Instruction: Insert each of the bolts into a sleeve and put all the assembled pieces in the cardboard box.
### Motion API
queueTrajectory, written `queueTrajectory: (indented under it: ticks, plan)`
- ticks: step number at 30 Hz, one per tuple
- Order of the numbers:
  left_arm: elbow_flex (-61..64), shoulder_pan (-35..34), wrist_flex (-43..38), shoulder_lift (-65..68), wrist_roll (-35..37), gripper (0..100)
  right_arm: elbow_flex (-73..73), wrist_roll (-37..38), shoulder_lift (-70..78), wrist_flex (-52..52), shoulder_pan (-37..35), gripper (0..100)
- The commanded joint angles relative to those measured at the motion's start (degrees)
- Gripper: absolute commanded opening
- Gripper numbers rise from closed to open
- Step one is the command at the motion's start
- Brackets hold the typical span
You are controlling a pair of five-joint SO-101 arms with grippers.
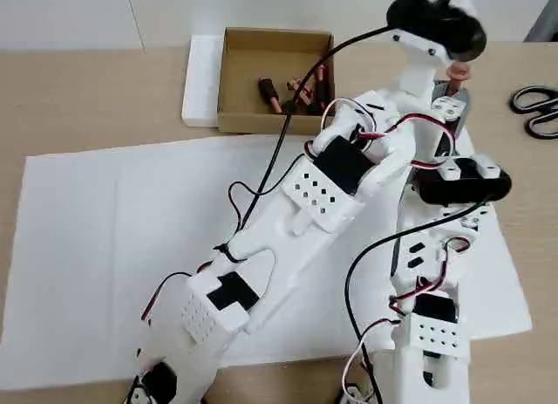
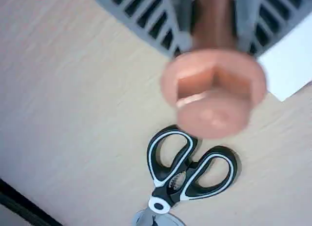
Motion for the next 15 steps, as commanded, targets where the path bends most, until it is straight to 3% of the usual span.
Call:
queueTrajectory:
  ticks: [1,15]
  plan:
    - [-0.9,1.5,0.4,-1.6,-0.1,1,-4.1,0.0,0.2,-1.6,0.3,0.2]
    - [-4.1,2.9,2.3,-1.6,-0.1,1,-3.6,-0.2,0.6,-1.3,0.0,0.2]
